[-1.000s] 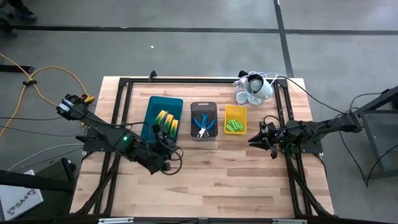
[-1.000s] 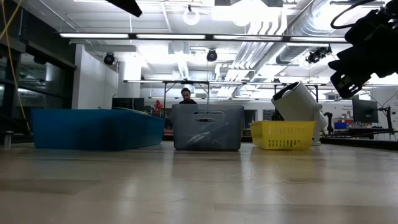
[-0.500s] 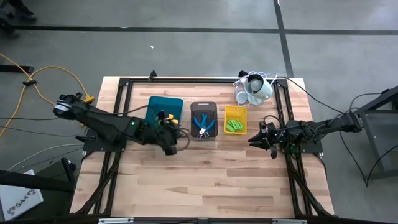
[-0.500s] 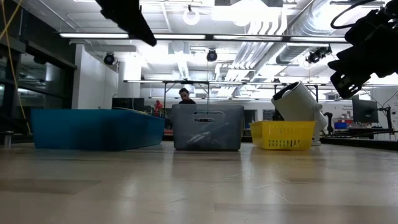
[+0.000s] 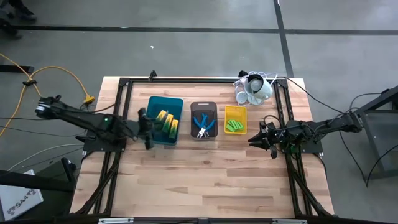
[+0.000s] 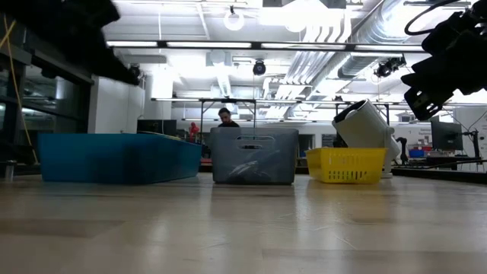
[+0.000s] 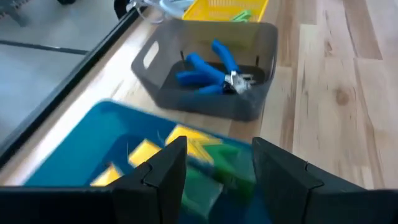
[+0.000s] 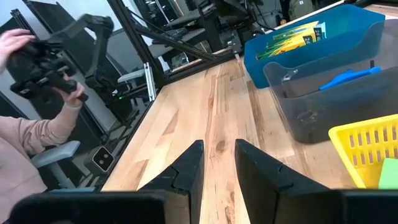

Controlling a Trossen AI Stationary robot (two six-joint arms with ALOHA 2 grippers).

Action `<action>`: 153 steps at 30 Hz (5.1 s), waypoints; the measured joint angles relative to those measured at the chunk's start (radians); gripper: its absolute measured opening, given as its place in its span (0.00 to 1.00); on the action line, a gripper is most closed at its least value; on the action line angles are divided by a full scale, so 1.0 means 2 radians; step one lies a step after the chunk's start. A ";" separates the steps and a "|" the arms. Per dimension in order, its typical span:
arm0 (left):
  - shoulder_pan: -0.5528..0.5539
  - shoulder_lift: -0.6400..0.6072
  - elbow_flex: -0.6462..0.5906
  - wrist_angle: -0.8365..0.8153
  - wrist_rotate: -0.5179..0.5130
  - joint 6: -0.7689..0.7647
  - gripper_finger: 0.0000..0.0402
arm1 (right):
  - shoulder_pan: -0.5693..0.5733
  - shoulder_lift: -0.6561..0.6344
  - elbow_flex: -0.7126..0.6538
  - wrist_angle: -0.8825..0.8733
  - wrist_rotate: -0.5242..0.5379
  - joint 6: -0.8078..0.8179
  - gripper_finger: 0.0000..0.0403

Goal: Pick & Place School Supplies
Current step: Return to Home Position

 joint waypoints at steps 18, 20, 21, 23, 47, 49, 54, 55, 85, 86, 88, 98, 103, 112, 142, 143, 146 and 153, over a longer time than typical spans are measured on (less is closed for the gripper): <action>-0.010 -0.196 -0.198 0.146 0.056 0.058 0.43 | 0.000 0.000 0.000 0.000 0.000 0.000 0.21; -0.010 -0.207 -0.208 0.148 0.057 0.058 0.43 | 0.000 0.000 0.000 0.000 0.000 0.000 0.21; -0.010 -0.211 -0.213 0.148 0.057 0.058 0.43 | 0.000 0.000 0.000 0.000 0.000 0.000 0.21; -0.009 -0.222 -0.224 0.148 0.057 0.063 0.43 | 0.000 0.000 0.000 0.000 0.000 0.000 0.21; -0.001 -0.227 -0.254 0.190 0.055 0.182 0.43 | 0.000 0.000 0.000 0.000 0.000 0.000 0.21; -0.002 -0.223 -0.255 0.191 0.055 0.221 0.43 | 0.000 0.000 0.000 0.000 0.000 0.000 0.21; -0.002 -0.223 -0.255 0.193 0.043 0.263 0.43 | 0.000 0.000 0.000 0.000 0.000 0.000 0.21; -0.002 -0.223 -0.255 0.193 0.043 0.271 0.43 | 0.000 0.000 0.000 0.000 0.000 0.000 0.21; -0.031 -0.211 -0.256 0.199 0.129 0.345 0.43 | 0.000 0.000 0.000 0.000 0.000 0.000 0.21; -0.035 -0.212 -0.256 0.196 0.152 0.351 0.43 | 0.000 0.000 0.000 0.000 0.000 0.000 0.21; -0.041 -0.214 -0.256 0.183 0.183 0.365 0.43 | 0.000 0.000 0.000 0.000 0.000 0.000 0.21; -0.052 -0.210 -0.256 0.182 0.194 0.385 0.43 | 0.000 0.000 0.000 0.000 0.000 0.000 0.21; -0.052 -0.210 -0.256 0.182 0.194 0.381 0.43 | 0.000 0.000 0.000 0.000 0.000 0.000 0.21; -0.053 -0.210 -0.256 0.182 0.194 0.379 0.43 | 0.000 0.000 0.000 0.000 0.000 0.000 0.21; -0.053 -0.210 -0.256 0.184 0.193 0.378 0.43 | 0.000 0.000 0.000 0.000 0.000 0.000 0.21; -0.053 -0.210 -0.256 0.184 0.193 0.378 0.43 | 0.000 0.000 0.000 0.000 0.000 0.000 0.21; -0.053 -0.210 -0.256 0.184 0.193 0.378 0.43 | 0.000 0.000 0.000 0.000 0.000 0.000 0.21; -0.053 -0.210 -0.256 0.184 0.193 0.378 0.43 | 0.000 0.000 0.000 0.000 0.000 0.000 0.21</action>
